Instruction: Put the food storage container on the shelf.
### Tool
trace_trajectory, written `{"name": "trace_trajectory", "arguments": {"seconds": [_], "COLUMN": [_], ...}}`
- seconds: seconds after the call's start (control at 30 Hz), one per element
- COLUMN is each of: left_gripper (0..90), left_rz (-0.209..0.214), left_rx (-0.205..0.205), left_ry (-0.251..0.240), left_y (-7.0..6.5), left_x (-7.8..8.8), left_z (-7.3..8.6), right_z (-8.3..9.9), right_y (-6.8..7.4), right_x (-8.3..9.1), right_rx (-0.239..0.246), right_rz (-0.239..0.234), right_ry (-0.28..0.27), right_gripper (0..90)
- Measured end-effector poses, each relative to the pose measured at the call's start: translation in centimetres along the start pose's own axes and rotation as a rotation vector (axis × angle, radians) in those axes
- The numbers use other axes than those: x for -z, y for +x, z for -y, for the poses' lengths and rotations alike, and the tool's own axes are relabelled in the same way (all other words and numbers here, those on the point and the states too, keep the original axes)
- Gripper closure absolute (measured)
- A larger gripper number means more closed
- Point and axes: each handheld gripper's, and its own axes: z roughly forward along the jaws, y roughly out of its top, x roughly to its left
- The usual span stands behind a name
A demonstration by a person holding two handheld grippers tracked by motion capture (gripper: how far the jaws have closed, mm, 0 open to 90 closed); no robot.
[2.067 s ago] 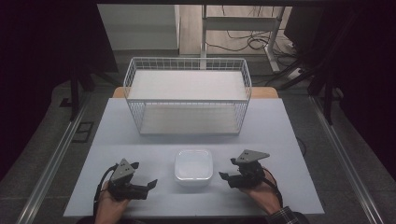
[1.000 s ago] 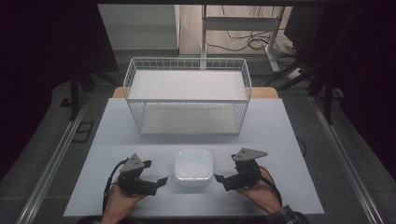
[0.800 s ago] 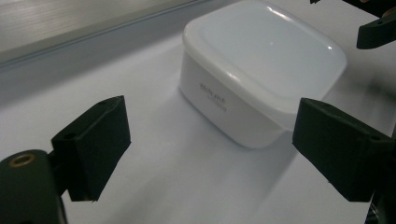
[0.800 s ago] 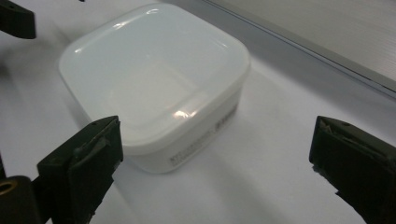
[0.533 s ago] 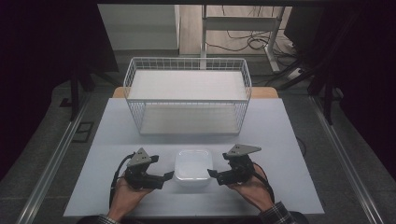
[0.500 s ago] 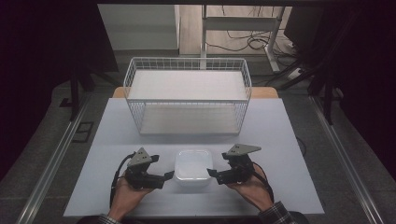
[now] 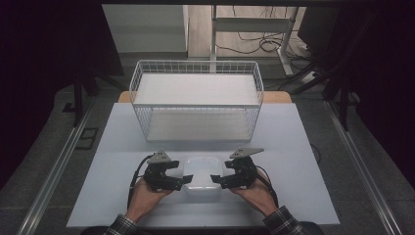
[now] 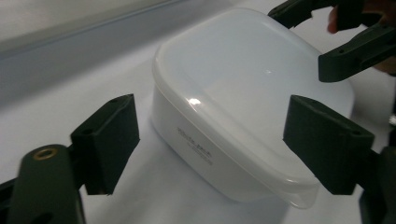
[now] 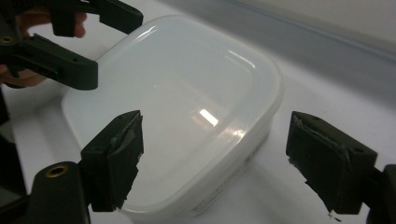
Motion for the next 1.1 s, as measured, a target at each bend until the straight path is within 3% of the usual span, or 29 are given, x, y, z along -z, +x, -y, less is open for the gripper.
{"name": "trace_trajectory", "arguments": {"seconds": [0.13, 0.2, 0.23, 0.27, 0.37, 0.47, 0.53, 0.6, 0.63, 0.7, 1.1], "left_gripper": [33.4, 35.4, 39.8, 39.8, 52.1, 60.6, 67.0, 79.0, 78.9, 78.9, 79.2], "left_rz": [0.070, 0.069, 0.066, 0.066, 0.058, 0.035, -0.004, -0.056, -0.077, -0.069, -0.090], "left_rx": [0.022, 0.038, 0.049, 0.061, 0.074, 0.070, 0.073, 0.054, 0.050, 0.087, 0.088], "left_ry": [0.008, 0.016, 0.019, 0.018, 0.019, 0.013, -0.009, -0.024, -0.022, -0.036, -0.079], "left_y": [-0.4, -0.7, -0.8, -1.0, -1.4, -1.9, -2.2, -2.4, -2.5, -2.2, -1.4], "left_x": [0.2, 0.4, 0.6, 0.8, 1.5, 2.0, 2.4, 2.4, 2.2, 2.1, 2.4], "left_z": [0.3, 0.5, 0.6, 0.7, 0.9, 0.9, 0.8, 0.7, 0.6, 0.5, -1.1], "right_z": [0.3, 0.4, 0.5, 0.5, 0.8, 0.9, 0.9, 0.9, 0.9, 0.8, -0.7], "right_y": [-0.1, 0.2, 0.4, 0.4, 0.6, 0.7, 1.0, 1.1, 1.3, 1.5, 1.0], "right_x": [0.0, 0.4, 1.0, 1.0, 1.8, 2.5, 2.8, 3.2, 3.1, 2.8, 2.9], "right_rx": [-0.043, -0.051, -0.055, -0.055, -0.091, -0.132, -0.143, -0.132, -0.111, -0.095, -0.068], "right_rz": [-0.068, -0.069, -0.064, -0.064, -0.049, -0.044, -0.026, 0.009, 0.026, 0.068, 0.086], "right_ry": [0.022, 0.037, 0.041, 0.041, 0.029, 0.017, -0.007, -0.029, -0.031, -0.044, -0.123], "right_gripper": [26.4, 31.5, 39.5, 39.5, 53.6, 63.4, 69.5, 77.4, 77.5, 77.7, 77.8]}}
